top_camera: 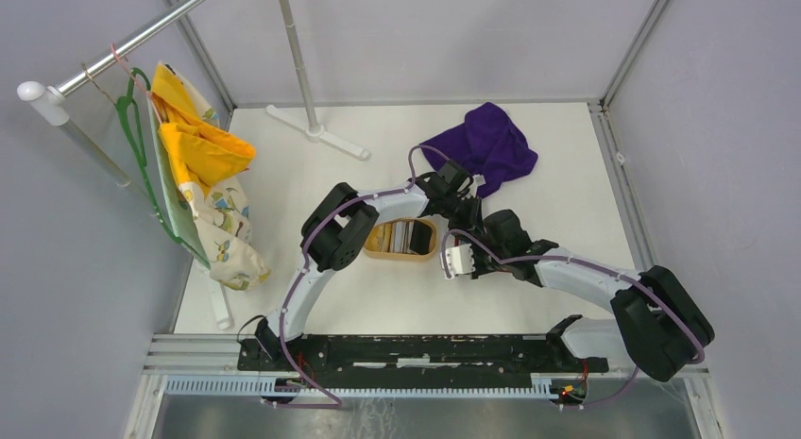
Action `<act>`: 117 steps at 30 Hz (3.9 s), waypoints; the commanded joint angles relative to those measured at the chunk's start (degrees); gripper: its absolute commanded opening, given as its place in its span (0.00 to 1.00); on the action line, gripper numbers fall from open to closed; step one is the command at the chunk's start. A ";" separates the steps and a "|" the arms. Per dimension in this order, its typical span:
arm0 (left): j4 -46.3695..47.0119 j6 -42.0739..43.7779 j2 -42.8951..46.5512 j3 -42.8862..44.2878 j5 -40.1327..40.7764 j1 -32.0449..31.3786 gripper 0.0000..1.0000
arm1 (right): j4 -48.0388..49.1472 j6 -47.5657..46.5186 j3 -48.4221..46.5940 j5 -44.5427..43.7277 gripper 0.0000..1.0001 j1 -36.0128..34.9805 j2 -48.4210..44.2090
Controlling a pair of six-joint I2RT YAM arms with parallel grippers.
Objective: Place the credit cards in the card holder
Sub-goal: Insert the credit card into the card holder, then close the card holder at the center of the board.
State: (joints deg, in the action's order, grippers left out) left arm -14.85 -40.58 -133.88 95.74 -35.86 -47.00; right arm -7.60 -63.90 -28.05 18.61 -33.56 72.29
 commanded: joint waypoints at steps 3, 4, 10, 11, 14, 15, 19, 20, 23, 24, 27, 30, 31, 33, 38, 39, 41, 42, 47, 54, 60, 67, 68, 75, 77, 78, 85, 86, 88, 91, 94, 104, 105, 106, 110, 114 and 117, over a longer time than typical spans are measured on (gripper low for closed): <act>-5.88 4.36 -3.50 -0.55 2.77 -0.87 0.26 | 4.32 1.35 -1.32 -10.80 0.24 -0.63 1.26; -5.89 4.37 -3.53 -0.56 2.73 -0.89 0.27 | 4.32 1.40 -1.23 -11.28 0.24 -0.63 1.36; -6.06 4.63 -3.32 -0.56 2.98 -0.90 0.31 | 4.15 1.86 -0.51 -14.25 0.24 -0.64 1.72; -6.07 4.67 -3.24 -0.56 3.06 -0.90 0.32 | 4.14 2.02 -0.43 -14.52 0.24 -0.55 1.71; -6.01 4.80 -2.65 -0.69 3.73 -0.82 0.35 | 4.11 2.23 -0.44 -15.45 0.24 -0.63 1.67; -6.04 4.82 -2.43 -0.73 4.08 -0.80 0.37 | 4.07 2.36 -0.43 -15.76 0.24 -0.58 1.63; -5.99 4.89 -1.59 -0.90 4.91 -0.67 0.41 | 3.99 2.77 -0.09 -15.72 0.24 -0.50 0.95; -5.98 4.96 -1.28 -0.91 5.12 -0.60 0.42 | 3.91 2.80 -0.03 -15.72 0.24 -0.54 0.76; -5.79 4.92 -0.68 -1.10 5.18 -0.55 0.44 | 3.52 3.50 -0.11 -15.51 0.25 -0.06 0.22; -5.58 4.90 -0.43 -1.23 5.18 -0.47 0.45 | 3.34 3.67 -0.01 -15.29 0.24 0.09 -0.02; -4.69 4.66 0.48 -2.03 5.19 -0.16 0.46 | 3.20 3.89 0.27 -14.69 0.24 0.73 -0.64; -3.76 4.39 1.83 -3.31 5.33 0.18 0.47 | 2.89 4.13 0.27 -14.49 0.25 1.42 -0.87; -3.52 4.37 2.27 -3.74 5.48 0.36 0.48 | 2.87 4.08 0.20 -14.43 0.25 1.60 -0.95; -2.72 4.18 3.20 -4.72 5.77 0.66 0.48 | 2.61 4.22 0.16 -13.97 0.25 2.06 -1.22; 0.75 3.03 6.49 -7.71 7.38 1.17 0.50 | 2.15 4.25 0.19 -13.02 0.25 3.34 -2.02; 1.12 2.89 7.11 -8.17 7.79 1.21 0.50 | 1.99 4.30 0.19 -12.90 0.25 3.70 -2.13; 1.77 2.83 8.40 -8.65 8.60 1.22 0.50 | 1.76 4.42 0.19 -12.36 0.25 4.27 -2.48; 2.17 2.72 9.03 -8.93 9.06 1.21 0.50 | 1.69 4.41 0.19 -12.12 0.25 4.51 -2.66; 3.81 2.61 12.29 -10.03 10.20 1.21 0.51 | 0.54 5.64 -0.28 -7.76 0.25 6.73 -4.14; 6.85 2.31 14.85 -12.26 9.63 1.23 0.52 | -1.41 9.92 -1.19 10.94 0.31 13.61 -8.38; 9.66 1.54 17.71 -14.75 10.22 1.22 0.48 | -0.41 18.03 -2.95 17.28 0.37 20.10 -6.78; 10.31 0.50 18.67 -19.03 11.10 0.79 0.27 | 9.33 35.90 -4.29 -6.84 0.34 22.84 -3.03; 9.90 0.58 18.32 -19.24 11.30 0.70 0.25 | 10.70 36.33 -3.27 -8.15 0.33 22.92 -3.02; 4.06 3.02 14.01 -15.84 13.88 0.33 0.19 | 10.80 35.91 -4.46 -10.79 0.31 22.86 3.07; 2.62 3.74 12.61 -14.45 14.16 0.33 0.19 | 10.32 35.91 -5.08 -10.19 0.31 22.85 4.65; 2.00 4.08 11.87 -13.83 14.21 0.33 0.19 | 9.68 35.86 -5.56 -9.92 0.31 22.89 5.74; -1.17 5.43 7.21 -9.12 15.09 0.41 0.19 | 2.59 33.32 -8.37 -4.98 0.30 22.85 8.91; -1.45 5.69 6.77 -8.56 15.42 0.42 0.19 | 0.96 32.36 -8.63 -3.39 0.30 22.85 9.11; -2.10 6.08 6.22 -7.44 16.24 0.51 0.19 | -2.74 30.64 -9.22 -0.40 0.29 22.84 9.57; -2.22 6.83 5.89 -6.12 16.90 0.54 0.19 | -7.21 28.49 -9.32 3.74 0.29 22.88 9.38; -1.61 7.61 5.77 -4.91 16.72 0.61 0.20 | -10.04 27.49 -9.48 6.91 0.28 22.84 8.95; 6.12 6.75 8.16 -5.99 12.81 0.67 0.30 | -9.23 28.13 -9.68 6.37 0.32 25.60 2.16; 7.41 6.70 8.72 -6.54 12.34 0.66 0.31 | -8.47 28.10 -9.42 6.19 0.33 26.48 0.68; 8.59 6.73 9.32 -7.04 11.86 0.61 0.31 | -7.48 28.28 -9.02 5.98 0.34 27.14 -0.78; 13.70 6.74 12.60 -10.11 10.90 0.51 0.31 | -3.89 29.63 -7.61 5.03 0.39 29.45 -2.95; 20.90 6.65 20.06 -16.79 13.31 0.51 0.32 | -2.79 31.52 -8.48 6.59 0.47 31.03 0.22; 25.11 7.05 27.22 -23.18 16.96 0.51 0.32 | -3.69 33.19 -10.55 10.92 0.49 31.70 4.64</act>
State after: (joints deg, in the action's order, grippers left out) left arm -0.64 -36.34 -118.43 77.21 -22.37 -46.41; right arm -12.82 -33.87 -36.21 24.49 -2.74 72.49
